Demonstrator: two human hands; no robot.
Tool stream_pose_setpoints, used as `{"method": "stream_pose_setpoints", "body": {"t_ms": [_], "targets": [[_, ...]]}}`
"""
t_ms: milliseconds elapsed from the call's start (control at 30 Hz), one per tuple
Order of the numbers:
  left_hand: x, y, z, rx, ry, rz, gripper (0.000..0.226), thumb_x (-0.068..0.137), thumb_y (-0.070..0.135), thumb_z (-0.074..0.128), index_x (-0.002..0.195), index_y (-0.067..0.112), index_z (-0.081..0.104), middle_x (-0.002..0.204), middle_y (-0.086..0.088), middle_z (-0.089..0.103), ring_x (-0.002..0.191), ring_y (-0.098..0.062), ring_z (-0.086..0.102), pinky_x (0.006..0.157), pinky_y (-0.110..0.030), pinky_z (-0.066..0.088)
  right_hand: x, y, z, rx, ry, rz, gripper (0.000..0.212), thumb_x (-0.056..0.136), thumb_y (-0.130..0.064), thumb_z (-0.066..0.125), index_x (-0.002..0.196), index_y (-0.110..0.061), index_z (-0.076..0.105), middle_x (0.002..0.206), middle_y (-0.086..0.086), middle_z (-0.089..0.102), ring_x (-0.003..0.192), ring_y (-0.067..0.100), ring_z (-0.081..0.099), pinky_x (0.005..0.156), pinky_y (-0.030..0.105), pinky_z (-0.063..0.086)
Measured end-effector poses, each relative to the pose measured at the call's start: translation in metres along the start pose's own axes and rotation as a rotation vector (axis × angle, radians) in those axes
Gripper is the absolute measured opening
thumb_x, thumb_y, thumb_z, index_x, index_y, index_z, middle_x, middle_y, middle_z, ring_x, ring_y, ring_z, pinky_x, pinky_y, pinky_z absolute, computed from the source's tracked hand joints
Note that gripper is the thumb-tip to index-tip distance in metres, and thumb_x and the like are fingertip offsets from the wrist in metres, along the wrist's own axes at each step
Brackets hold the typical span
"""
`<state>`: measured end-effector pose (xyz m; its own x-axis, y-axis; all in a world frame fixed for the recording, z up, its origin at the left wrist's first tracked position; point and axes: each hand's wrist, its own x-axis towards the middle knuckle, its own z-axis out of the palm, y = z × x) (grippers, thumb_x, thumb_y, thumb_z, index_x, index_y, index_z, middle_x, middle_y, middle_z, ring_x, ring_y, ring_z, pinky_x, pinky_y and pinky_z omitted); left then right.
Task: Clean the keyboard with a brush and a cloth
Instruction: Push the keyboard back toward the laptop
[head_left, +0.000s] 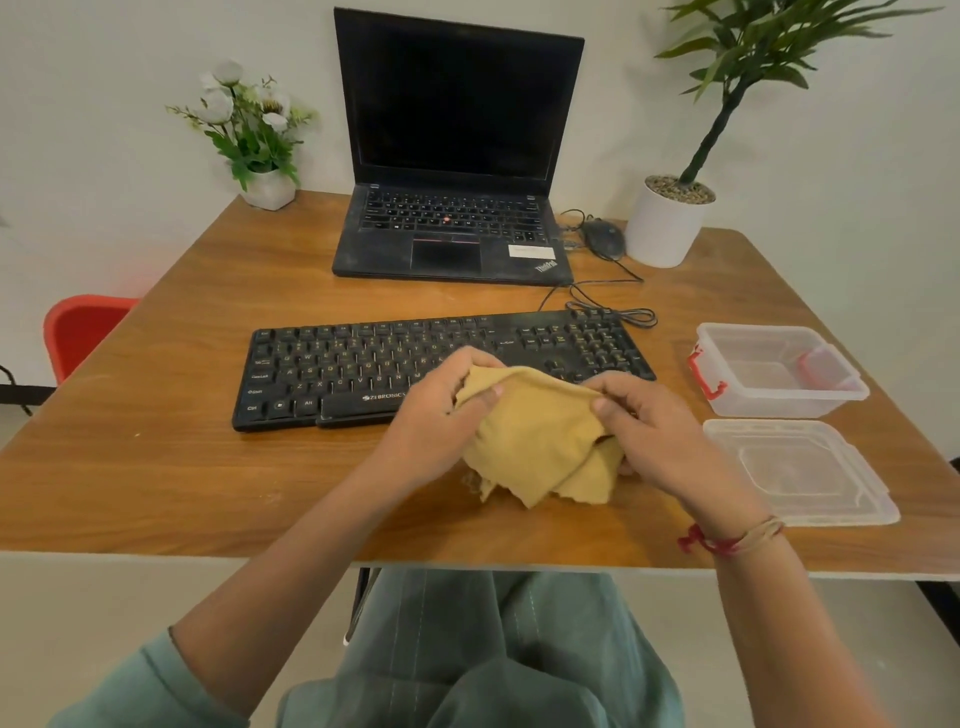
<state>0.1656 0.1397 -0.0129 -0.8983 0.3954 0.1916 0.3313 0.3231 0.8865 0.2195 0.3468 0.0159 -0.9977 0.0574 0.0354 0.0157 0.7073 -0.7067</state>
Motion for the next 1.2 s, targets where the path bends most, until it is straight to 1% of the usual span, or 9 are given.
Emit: {"method": "stream_pose_setpoints", "body": {"t_ms": [200, 267, 367, 600, 700, 867, 967, 1067, 1200], "targets": [[0.003, -0.001, 0.026, 0.219, -0.087, -0.051, 0.023, 0.093, 0.031, 0.06, 0.114, 0.026, 0.054, 0.087, 0.022, 0.051, 0.08, 0.007, 0.051, 0.064, -0.019, 0.039, -0.005, 0.024, -0.01, -0.238, 0.079, 0.14, 0.006, 0.092, -0.034, 0.058, 0.097, -0.031, 0.061, 0.08, -0.009, 0.062, 0.077, 0.004, 0.056, 0.058, 0.022, 0.04], [0.002, -0.001, 0.027, 0.413, -0.042, -0.028, 0.027, 0.089, 0.037, 0.063, 0.114, 0.03, 0.053, 0.088, 0.016, 0.056, 0.084, -0.007, 0.057, 0.069, -0.029, 0.045, -0.007, 0.024, -0.011, -0.292, 0.137, 0.133, 0.005, 0.088, -0.037, 0.063, 0.089, -0.033, 0.062, 0.072, -0.012, 0.059, 0.07, 0.003, 0.054, 0.054, 0.022, 0.036], [-0.001, -0.003, 0.027, 0.571, -0.033, 0.017, 0.025, 0.088, 0.044, 0.061, 0.111, 0.034, 0.054, 0.088, 0.016, 0.059, 0.079, -0.006, 0.056, 0.066, -0.026, 0.046, -0.007, 0.024, -0.016, -0.304, 0.116, 0.149, 0.017, 0.082, -0.04, 0.069, 0.069, -0.031, 0.064, 0.066, -0.013, 0.062, 0.069, 0.004, 0.058, 0.056, 0.025, 0.042], [-0.004, -0.014, 0.012, 0.567, -0.036, 0.068, 0.028, 0.087, 0.052, 0.06, 0.107, 0.033, 0.065, 0.1, 0.015, 0.06, 0.099, -0.006, 0.047, 0.08, -0.025, 0.041, -0.003, 0.014, -0.043, -0.126, 0.109, 0.185, 0.04, 0.079, -0.052, 0.067, 0.057, -0.02, 0.065, 0.05, -0.007, 0.054, 0.056, 0.013, 0.052, 0.055, 0.025, 0.037], [-0.01, -0.015, -0.015, 0.529, 0.127, 0.048, 0.04, 0.081, 0.065, 0.053, 0.107, 0.037, 0.062, 0.104, 0.018, 0.057, 0.104, -0.005, 0.044, 0.091, -0.034, 0.039, 0.017, 0.018, -0.06, -0.041, 0.206, 0.161, 0.037, 0.086, -0.051, 0.06, 0.064, -0.02, 0.062, 0.062, -0.002, 0.056, 0.068, 0.018, 0.053, 0.064, 0.03, 0.039], [-0.017, -0.042, -0.088, 0.53, 0.473, -0.398, 0.07, 0.084, 0.062, 0.058, 0.139, 0.025, 0.04, 0.142, -0.009, 0.037, 0.135, -0.03, 0.028, 0.108, -0.054, 0.025, 0.078, 0.044, -0.053, -0.149, 0.038, 0.326, 0.055, 0.09, -0.053, 0.054, 0.119, -0.007, 0.059, 0.118, 0.01, 0.06, 0.111, 0.027, 0.054, 0.08, 0.033, 0.044], [-0.022, -0.064, -0.116, 0.492, 0.48, -0.666, 0.087, 0.084, 0.07, 0.048, 0.148, 0.015, 0.028, 0.152, -0.02, 0.026, 0.14, -0.039, 0.02, 0.111, -0.057, 0.021, 0.101, 0.058, -0.041, -0.214, -0.027, 0.376, 0.048, 0.089, -0.056, 0.05, 0.079, -0.01, 0.052, 0.082, 0.007, 0.054, 0.089, 0.029, 0.053, 0.068, 0.033, 0.039], [-0.021, -0.077, -0.129, 0.53, 0.414, -0.72, 0.09, 0.083, 0.077, 0.039, 0.14, 0.008, 0.042, 0.144, -0.026, 0.037, 0.134, -0.043, 0.031, 0.108, -0.053, 0.026, 0.109, 0.054, -0.035, -0.308, -0.017, 0.417, 0.052, 0.092, -0.057, 0.044, 0.079, -0.007, 0.052, 0.082, 0.009, 0.054, 0.082, 0.026, 0.052, 0.066, 0.033, 0.038], [-0.009, -0.093, -0.135, 0.564, 0.334, -0.701, 0.123, 0.054, 0.102, 0.009, 0.117, 0.011, 0.063, 0.12, -0.024, 0.057, 0.116, -0.044, 0.047, 0.097, -0.052, 0.037, 0.112, 0.047, -0.031, -0.308, -0.006, 0.423, 0.054, 0.093, -0.057, 0.043, 0.067, -0.01, 0.044, 0.069, 0.007, 0.048, 0.064, 0.019, 0.044, 0.055, 0.031, 0.03]]}}
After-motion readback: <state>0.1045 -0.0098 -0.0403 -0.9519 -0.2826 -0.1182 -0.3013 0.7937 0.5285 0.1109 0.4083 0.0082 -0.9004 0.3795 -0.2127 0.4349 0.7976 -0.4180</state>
